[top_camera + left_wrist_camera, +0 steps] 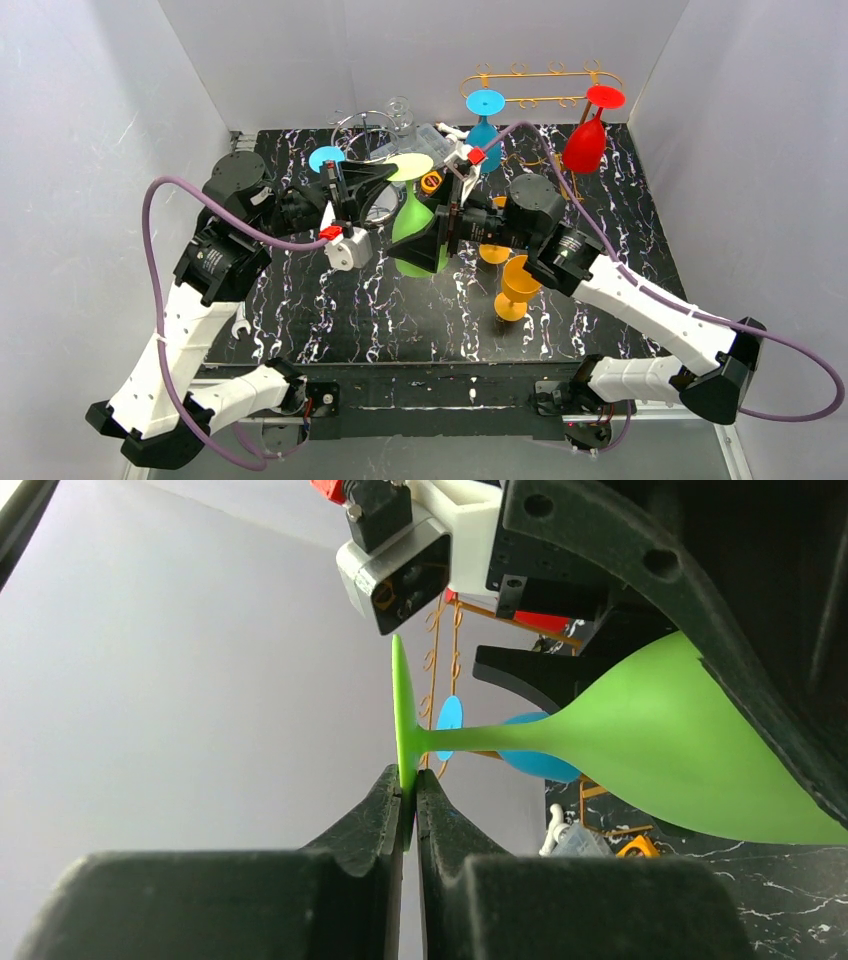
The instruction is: Place the wine glass upside down on the wine glass rack
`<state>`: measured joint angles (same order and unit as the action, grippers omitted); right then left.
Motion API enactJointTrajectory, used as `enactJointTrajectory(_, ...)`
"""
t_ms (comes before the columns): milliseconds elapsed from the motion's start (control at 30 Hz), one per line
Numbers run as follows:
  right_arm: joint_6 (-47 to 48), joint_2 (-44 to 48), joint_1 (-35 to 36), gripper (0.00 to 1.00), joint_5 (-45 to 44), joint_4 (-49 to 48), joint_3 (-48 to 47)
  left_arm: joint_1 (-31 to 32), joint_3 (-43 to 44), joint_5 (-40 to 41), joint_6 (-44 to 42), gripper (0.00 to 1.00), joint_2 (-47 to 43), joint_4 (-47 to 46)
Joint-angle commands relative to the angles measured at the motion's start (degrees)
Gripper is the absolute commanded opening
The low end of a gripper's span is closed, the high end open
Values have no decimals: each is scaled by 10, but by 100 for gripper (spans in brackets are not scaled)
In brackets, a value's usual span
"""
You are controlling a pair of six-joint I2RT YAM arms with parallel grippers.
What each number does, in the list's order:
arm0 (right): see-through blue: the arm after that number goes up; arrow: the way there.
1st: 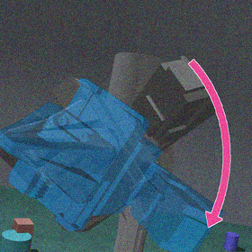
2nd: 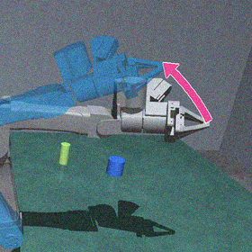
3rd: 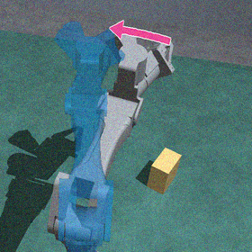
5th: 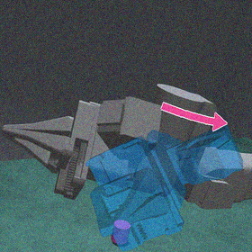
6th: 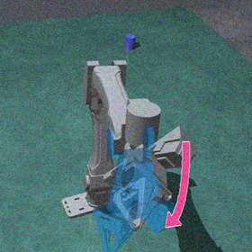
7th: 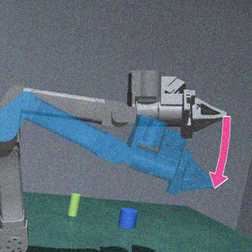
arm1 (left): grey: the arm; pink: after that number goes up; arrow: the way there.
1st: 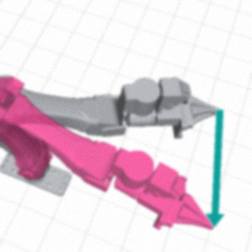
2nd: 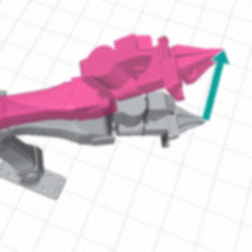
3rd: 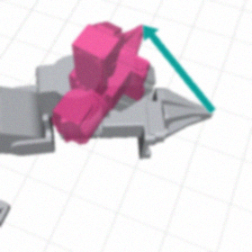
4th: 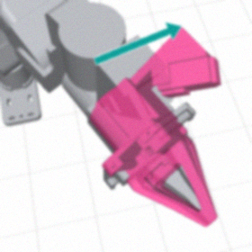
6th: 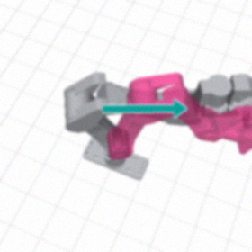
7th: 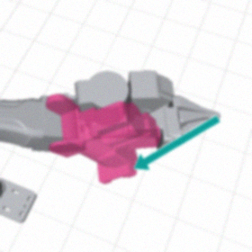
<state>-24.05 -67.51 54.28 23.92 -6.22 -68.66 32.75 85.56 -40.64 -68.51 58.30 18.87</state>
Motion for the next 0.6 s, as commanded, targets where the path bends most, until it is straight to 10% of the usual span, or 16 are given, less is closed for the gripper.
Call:
enactJointTrajectory(0,-23,-5,9,95,29,-2,-8,-5,-3,62,-17,0,-1,-58)
enactJointTrajectory(500,53,61,9,63,-57,67,-8,-5,-22,71,-10,0,1,-97)
enactJointTrajectory(567,59,69,9,59,-69,83,-5,-5,-22,74,1,16,1,-98)
